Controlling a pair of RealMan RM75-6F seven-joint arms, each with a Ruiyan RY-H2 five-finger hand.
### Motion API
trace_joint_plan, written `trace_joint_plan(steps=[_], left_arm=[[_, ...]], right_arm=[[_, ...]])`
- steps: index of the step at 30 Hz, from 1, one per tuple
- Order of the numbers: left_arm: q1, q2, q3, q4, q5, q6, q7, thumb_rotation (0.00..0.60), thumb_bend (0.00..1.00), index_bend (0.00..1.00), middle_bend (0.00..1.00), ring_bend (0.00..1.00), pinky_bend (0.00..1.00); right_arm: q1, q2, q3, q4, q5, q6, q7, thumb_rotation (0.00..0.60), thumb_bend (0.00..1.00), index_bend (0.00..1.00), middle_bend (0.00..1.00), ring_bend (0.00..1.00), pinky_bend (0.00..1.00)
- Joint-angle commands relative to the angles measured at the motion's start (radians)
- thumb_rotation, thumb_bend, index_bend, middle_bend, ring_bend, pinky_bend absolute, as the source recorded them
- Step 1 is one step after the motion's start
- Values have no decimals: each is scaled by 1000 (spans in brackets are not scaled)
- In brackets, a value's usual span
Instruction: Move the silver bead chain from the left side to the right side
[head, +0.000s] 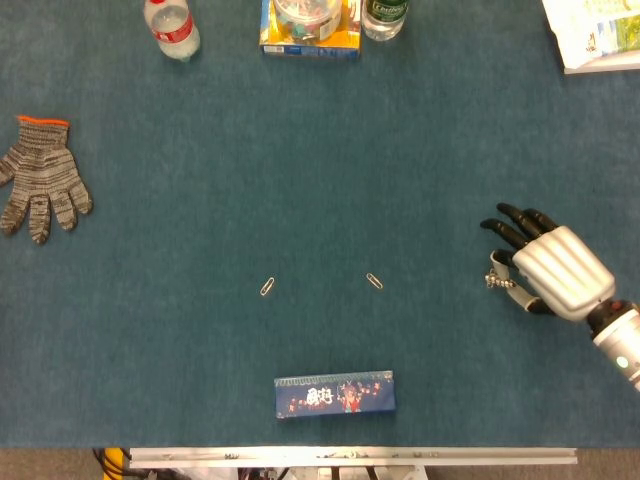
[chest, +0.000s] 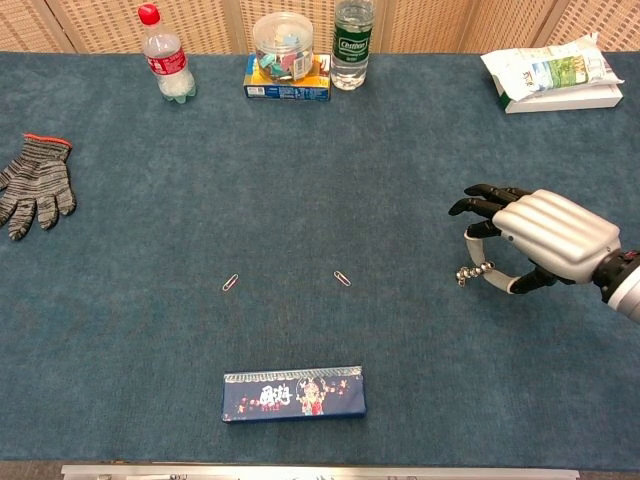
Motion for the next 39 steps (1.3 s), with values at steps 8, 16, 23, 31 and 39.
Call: trace_joint_plan(steps=[8,16,23,31,39], left_arm=[[1,1,2,2,2,3,-5,600,220,472,148,13,0],[2,1,0,2,-1,4,-8,600,220,472,148,13,0],[2,2,-1,6,-4,1,-14,600,220,472,148,13,0],[-6,5,-6,7,-9,-11,-18,600,220,472,148,13,0],[-31,23,-17,-28,23,-6,-7,600,220,472,149,14,0]], right_arm=[[3,31,58,-48,-21,39,23,600,299,570,181,63,177],[34,40,177,-82,44,50,5,600,299,570,181,63,177],[69,-16,270,-17,171,16,-79,600,297,542,181,61,177],[89,-54,310,34,229,7,-94,600,295,202,181,58,177],[36,27,289,-38,117,136,-39,600,295,201,181,57,177]])
